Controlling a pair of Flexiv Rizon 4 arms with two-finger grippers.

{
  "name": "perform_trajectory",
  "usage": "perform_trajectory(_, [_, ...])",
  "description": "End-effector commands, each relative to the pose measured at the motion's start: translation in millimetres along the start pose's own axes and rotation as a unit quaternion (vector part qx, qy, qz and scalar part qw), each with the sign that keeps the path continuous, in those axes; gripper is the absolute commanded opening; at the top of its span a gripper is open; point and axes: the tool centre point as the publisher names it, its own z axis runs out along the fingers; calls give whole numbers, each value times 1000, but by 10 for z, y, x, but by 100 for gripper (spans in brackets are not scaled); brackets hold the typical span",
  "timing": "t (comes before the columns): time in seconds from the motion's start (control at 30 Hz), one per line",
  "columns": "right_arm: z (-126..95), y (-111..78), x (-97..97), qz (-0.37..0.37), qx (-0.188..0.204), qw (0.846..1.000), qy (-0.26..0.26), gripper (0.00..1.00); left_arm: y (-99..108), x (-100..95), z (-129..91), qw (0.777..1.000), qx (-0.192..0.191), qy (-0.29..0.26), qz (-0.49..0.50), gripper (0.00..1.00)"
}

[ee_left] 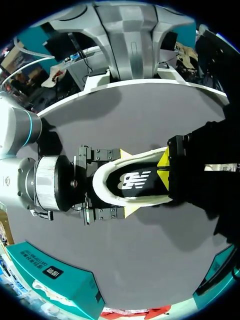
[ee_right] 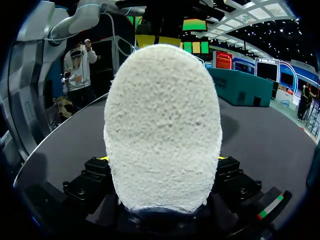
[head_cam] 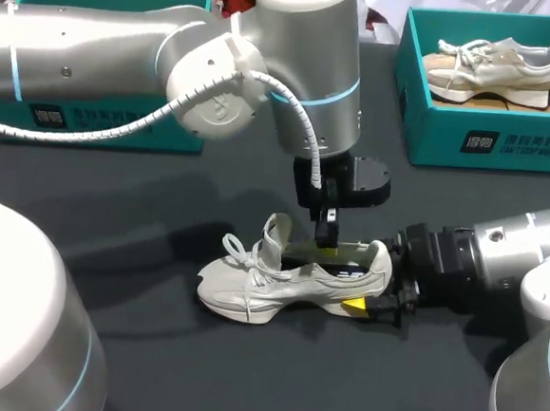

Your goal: Take the shoe out of the shoebox, open the shoe tongue, remove and reinsert the insole, then place the shoe into the shoebox

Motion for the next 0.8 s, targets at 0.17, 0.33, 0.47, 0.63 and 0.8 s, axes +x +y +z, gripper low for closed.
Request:
perform_trajectory(0.17, [24,-4,-1,0,2,1000,-1,0,-49,-29,259,1000,-21,7,-7,0])
perform_trajectory(0.33, [24,-4,-1,0,2,1000,-1,0,-33,-61,345,999,-31,15,-16,0])
perform_trajectory(0.47, [24,-4,-1,0,2,1000,-1,0,-6,-70,386,999,-38,23,-22,0])
perform_trajectory(0.63, [24,-4,-1,0,2,1000,-1,0,94,-43,439,998,-51,33,-26,0])
perform_trajectory(0.8, [24,-4,-1,0,2,1000,-1,0,237,42,485,997,-65,39,-22,0])
